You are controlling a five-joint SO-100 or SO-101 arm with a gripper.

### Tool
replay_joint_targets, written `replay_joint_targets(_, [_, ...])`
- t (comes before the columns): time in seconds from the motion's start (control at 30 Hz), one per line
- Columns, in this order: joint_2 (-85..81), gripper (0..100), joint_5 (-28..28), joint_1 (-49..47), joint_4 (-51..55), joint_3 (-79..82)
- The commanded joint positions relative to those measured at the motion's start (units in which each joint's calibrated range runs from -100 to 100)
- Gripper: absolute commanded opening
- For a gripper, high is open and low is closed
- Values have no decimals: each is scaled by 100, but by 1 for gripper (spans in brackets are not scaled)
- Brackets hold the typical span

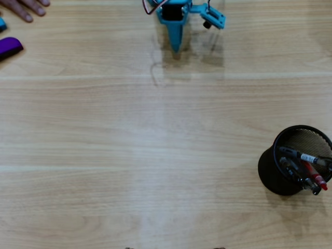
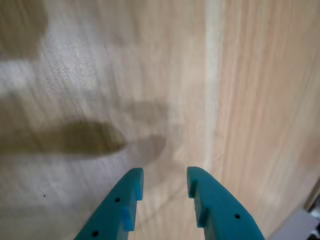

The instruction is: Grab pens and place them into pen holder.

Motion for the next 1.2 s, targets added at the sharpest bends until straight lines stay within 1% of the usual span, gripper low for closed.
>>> replay_joint_targets(0.0, [-1549,11,526,92,611,397])
replay_joint_targets(0.13, [-1329,11,631,197,1797,44])
replay_joint_targets(0.23, [-1524,11,626,189,1702,90])
replay_joint_targets(1.17, [-1498,11,615,189,1702,90])
